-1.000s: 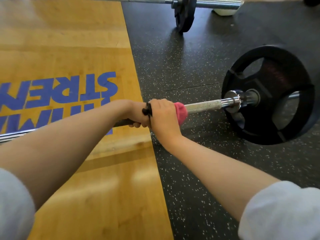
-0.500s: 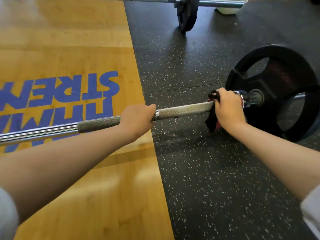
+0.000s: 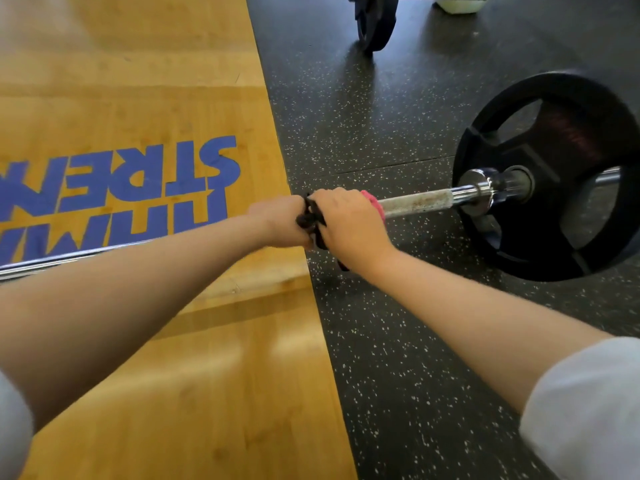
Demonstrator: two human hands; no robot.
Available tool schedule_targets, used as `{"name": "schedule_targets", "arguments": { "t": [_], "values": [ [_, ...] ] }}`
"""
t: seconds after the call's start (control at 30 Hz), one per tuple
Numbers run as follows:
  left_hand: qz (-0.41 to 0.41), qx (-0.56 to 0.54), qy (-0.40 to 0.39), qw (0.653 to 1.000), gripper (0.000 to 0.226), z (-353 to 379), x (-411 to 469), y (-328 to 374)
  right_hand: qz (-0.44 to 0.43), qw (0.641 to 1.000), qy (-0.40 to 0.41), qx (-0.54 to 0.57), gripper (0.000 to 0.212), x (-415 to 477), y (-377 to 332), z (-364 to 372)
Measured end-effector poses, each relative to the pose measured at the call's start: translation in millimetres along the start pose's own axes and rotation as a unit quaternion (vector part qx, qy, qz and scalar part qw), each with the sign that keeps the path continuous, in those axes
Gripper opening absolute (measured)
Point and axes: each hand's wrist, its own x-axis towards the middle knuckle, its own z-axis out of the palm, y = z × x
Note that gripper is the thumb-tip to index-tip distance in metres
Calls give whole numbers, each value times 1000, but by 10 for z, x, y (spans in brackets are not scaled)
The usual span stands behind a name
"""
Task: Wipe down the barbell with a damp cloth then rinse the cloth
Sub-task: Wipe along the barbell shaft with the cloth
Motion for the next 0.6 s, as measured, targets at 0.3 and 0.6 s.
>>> {"name": "schedule_targets", "arguments": {
  "t": [0.3,0.6],
  "values": [
    [47,198,270,941,18,367,-132,-15,138,985,-80,-66,11,-242,1203,-496],
    [9,-65,-96,993,20,-62,102,-8,95,995,17,-39,8,-102,306,-82]
  ]
}}
